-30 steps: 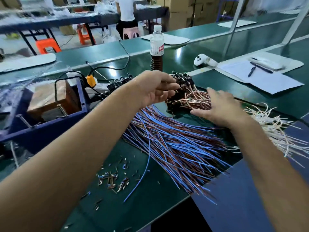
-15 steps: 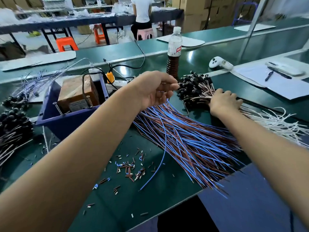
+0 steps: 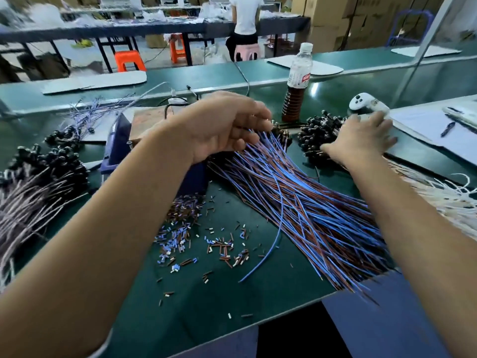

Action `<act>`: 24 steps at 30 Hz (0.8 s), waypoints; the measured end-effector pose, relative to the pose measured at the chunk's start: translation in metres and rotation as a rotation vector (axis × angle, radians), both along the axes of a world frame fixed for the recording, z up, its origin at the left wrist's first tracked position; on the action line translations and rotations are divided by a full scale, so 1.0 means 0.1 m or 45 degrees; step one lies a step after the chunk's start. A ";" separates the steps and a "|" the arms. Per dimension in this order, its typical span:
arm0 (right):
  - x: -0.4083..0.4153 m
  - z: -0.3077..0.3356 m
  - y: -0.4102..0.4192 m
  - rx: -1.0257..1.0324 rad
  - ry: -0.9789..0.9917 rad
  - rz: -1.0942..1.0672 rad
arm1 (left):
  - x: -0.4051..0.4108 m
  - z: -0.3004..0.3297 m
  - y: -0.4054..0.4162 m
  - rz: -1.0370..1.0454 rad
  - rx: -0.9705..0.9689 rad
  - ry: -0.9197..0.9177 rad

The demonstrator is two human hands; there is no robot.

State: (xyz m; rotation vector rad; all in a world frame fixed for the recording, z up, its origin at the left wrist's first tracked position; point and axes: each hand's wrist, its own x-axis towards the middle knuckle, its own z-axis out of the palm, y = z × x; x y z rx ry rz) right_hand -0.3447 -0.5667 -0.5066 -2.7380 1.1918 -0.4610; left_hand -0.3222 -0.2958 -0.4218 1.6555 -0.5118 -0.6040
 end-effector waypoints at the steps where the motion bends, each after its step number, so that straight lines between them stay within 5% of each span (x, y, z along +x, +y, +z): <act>1: -0.04 0.09 0.14 -0.023 -0.179 0.094 | -0.03 0.02 0.11 -0.010 -0.036 -0.053; 5: -0.08 0.32 1.21 0.042 -0.665 0.749 | -0.15 -0.05 0.82 0.089 -0.304 -0.147; 10: -0.22 0.34 2.70 0.090 -0.655 1.324 | -0.26 -0.39 1.68 0.564 -0.483 -0.156; 12: -0.20 0.25 3.09 0.178 -0.532 1.489 | -0.23 -0.55 1.99 0.924 -0.266 -0.251; 16: -0.06 0.09 3.74 0.377 -0.330 1.693 | -0.15 -0.90 2.70 1.596 0.840 -0.696; 18: 0.02 0.05 4.00 0.421 -0.331 1.724 | -0.12 -1.00 2.96 1.678 1.157 -0.710; 21: 0.17 0.03 4.35 0.509 -0.264 1.712 | 0.00 -1.10 3.17 1.574 1.418 -0.550; 24: 0.34 -0.04 4.63 0.522 -0.074 1.652 | 0.09 -1.14 3.22 1.506 1.320 -0.565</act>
